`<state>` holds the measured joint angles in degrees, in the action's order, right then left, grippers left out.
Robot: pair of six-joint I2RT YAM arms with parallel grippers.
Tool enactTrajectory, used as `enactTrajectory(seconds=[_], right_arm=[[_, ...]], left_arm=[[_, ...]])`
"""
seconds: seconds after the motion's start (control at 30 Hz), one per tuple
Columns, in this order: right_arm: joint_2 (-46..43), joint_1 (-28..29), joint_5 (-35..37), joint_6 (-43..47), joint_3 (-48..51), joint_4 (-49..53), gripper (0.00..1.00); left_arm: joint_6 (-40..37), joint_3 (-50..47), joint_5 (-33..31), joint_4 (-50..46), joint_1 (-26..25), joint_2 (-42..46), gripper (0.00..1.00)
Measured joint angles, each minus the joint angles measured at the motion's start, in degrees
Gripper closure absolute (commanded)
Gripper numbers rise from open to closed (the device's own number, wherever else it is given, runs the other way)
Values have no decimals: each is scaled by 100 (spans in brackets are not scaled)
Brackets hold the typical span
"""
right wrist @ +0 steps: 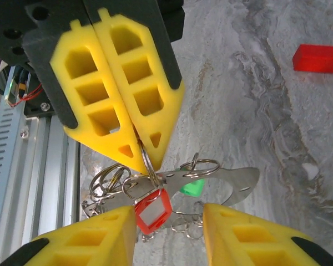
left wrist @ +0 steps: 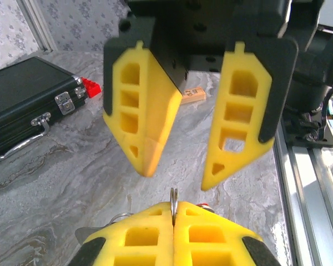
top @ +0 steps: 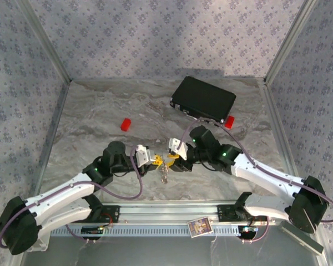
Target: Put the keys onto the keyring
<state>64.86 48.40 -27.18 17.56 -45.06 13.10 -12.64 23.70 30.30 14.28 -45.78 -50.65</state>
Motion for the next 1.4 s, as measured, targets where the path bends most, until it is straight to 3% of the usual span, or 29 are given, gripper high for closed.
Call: enactTrajectory(seconds=[0.33,0.63,0.8,0.97,1.03,1.1,1.17,1.4], right_arm=[[15,275,186,-470,319,-597,62],[234,396,658,-487,317,-691,89],[354,457,782,-466,317,-732,96],[597,544,743,-474,310,-872,96],[660,566,699,-474,299,-916,91],[660,566,684,-472,291,-909,80],[643,564,686,-466,291,-887,81],[133,385,708,-393,315,-776,100]], left_arm=[[457,-262,-142,664,0,-2,100],[802,-444,-170,1130,0,-9,100],[999,-514,-188,1349,0,-107,100],[1123,-549,-221,1502,0,-247,100],[1128,-555,-225,1515,0,-280,100],[1126,-555,-225,1526,0,-282,100],[1123,-555,-229,1569,0,-278,100],[1047,-555,-269,1576,0,-155,100]])
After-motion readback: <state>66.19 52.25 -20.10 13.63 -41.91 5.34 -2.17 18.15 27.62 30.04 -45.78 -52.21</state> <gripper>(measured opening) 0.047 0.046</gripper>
